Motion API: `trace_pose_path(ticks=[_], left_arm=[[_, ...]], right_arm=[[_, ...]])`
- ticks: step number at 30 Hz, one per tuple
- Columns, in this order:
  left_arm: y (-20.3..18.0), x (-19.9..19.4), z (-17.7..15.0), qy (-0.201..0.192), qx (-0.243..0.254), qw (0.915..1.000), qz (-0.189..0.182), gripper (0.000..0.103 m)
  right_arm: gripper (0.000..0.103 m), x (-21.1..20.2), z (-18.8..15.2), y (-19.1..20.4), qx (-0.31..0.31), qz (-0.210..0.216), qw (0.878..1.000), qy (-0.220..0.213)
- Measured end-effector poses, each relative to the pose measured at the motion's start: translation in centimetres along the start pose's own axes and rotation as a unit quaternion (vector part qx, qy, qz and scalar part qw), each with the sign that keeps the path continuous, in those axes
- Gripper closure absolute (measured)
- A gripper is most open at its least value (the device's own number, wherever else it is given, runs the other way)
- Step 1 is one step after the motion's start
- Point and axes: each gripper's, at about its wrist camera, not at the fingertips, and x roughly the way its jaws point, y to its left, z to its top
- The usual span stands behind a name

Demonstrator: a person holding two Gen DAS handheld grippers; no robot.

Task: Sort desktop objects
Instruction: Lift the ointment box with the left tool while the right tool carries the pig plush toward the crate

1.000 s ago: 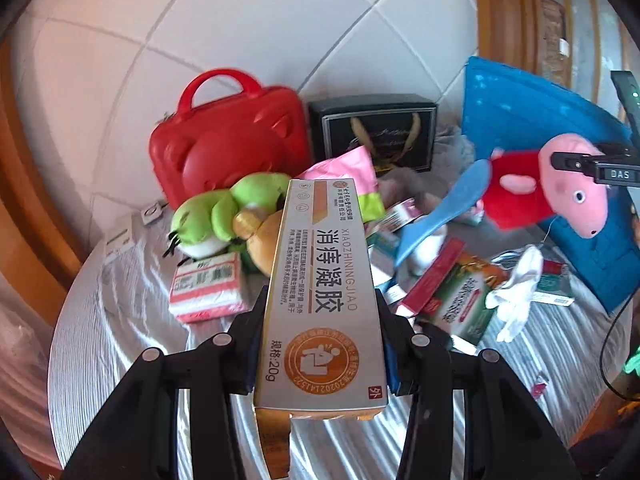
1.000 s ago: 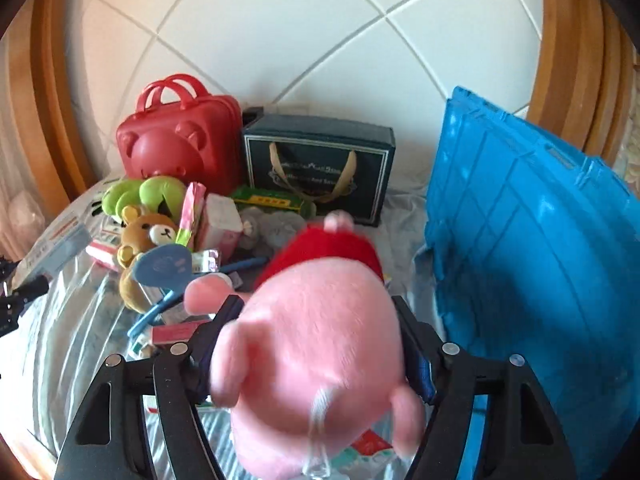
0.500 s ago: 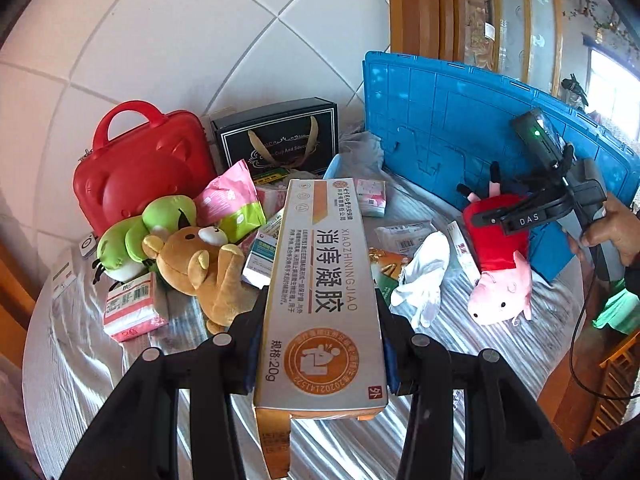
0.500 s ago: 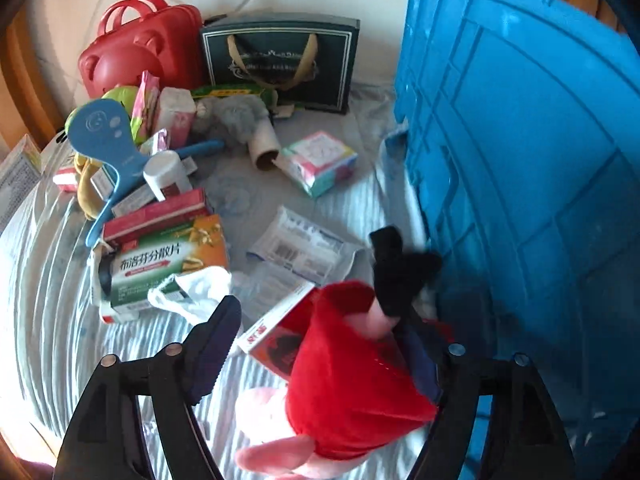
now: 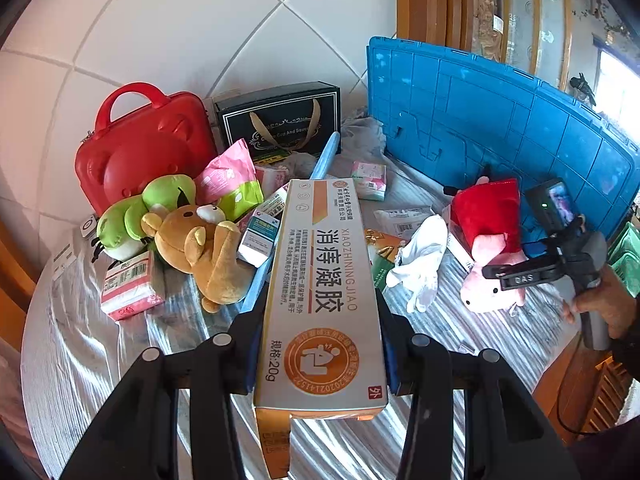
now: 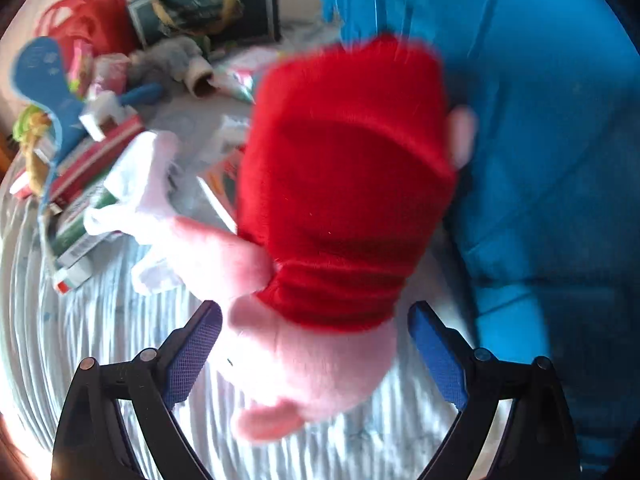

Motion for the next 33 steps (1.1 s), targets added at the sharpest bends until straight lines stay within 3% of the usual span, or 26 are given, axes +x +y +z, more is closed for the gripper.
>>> trace_pose_path(ticks=[2,4,7,11,17,21,25,28,33], left_arm=[[-0.2,-0.1,-0.2,0.004,0.003,1.0000,0.000,0.059],[-0.2,-0.3,-0.3,0.005,0.005,1.0000,0.003,0.059],[0.1,-1.1,-0.2,-0.004,0.007,0.9999,0.009,0.059],[0.7,-2.0,0.5,-0.022,0.006,0.9997,0.006,0.059],[-0.2,-3.2,2.2,-0.056,0.029,0.9977,-0.024,0.059],[-2.2,-4.3,4.5,-0.098,0.061,0.9917,-0.057,0.059],[-5.4,-5.5,8.3,-0.135,0.089,0.9830,-0.086,0.059],[-9.0,-6.0,11.5,-0.161,0.120,0.9729,-0.115,0.059],[-16.1,-5.2,17.1,-0.187,0.146,0.9597,-0.151,0.059]], right_arm=[[0.010,1.6,0.7,-0.1,0.016,0.013,1.000,0.003],[0.020,2.8,1.3,0.7,0.001,-0.002,1.000,-0.006],[0.032,1.4,1.3,2.2,-0.032,0.020,0.999,-0.037],[0.033,-2.7,0.3,4.3,-0.087,0.021,0.993,-0.081],[0.033,-11.1,-0.5,4.5,-0.068,0.045,0.986,-0.148],[0.033,-18.8,-1.2,4.3,-0.053,0.054,0.973,-0.216],[0.033,-26.6,-1.8,2.3,-0.043,0.052,0.954,-0.292],[0.032,-31.0,-1.7,-0.4,-0.036,0.021,0.942,-0.334],[0.031,-34.5,0.4,-7.3,-0.005,-0.029,0.932,-0.361]])
